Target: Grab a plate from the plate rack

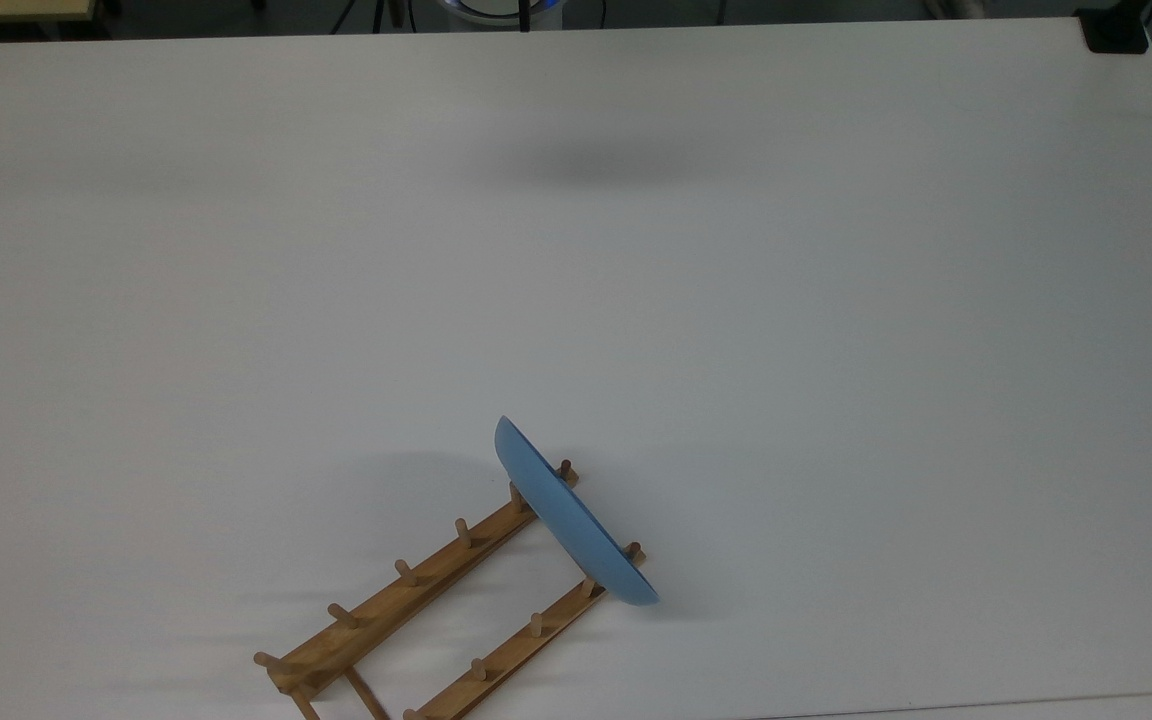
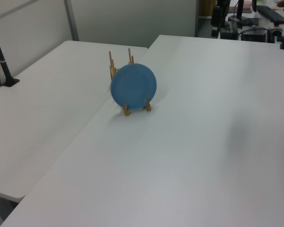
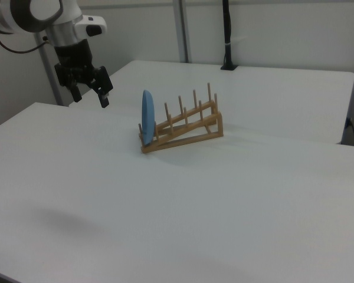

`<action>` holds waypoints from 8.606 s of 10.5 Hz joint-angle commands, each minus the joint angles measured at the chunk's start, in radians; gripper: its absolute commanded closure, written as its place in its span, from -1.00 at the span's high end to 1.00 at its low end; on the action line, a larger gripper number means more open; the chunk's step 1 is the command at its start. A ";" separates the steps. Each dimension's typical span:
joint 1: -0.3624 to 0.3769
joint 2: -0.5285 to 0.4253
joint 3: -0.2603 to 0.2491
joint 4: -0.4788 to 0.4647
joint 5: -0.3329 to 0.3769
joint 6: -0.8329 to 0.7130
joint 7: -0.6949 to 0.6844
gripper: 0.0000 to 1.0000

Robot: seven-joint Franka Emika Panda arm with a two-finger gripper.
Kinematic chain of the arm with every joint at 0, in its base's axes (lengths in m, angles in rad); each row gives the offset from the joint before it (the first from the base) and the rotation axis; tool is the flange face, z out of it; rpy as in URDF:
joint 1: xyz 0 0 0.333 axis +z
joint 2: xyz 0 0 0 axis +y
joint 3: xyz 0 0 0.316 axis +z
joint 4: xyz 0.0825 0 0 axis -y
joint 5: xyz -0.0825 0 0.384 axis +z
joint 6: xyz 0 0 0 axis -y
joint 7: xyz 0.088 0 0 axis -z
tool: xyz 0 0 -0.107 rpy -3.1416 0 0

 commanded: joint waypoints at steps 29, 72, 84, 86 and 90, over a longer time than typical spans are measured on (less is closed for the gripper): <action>0.083 0.373 -0.011 0.051 -0.113 0.846 -0.002 1.00; -0.184 0.361 -0.091 -0.295 0.313 0.355 -0.766 -0.87; -0.118 0.092 -0.083 -0.062 0.281 0.111 -0.261 1.00; -0.042 0.037 -0.083 -0.028 0.177 0.036 -0.043 1.00; 0.063 0.003 -0.094 -0.028 0.042 0.001 0.178 1.00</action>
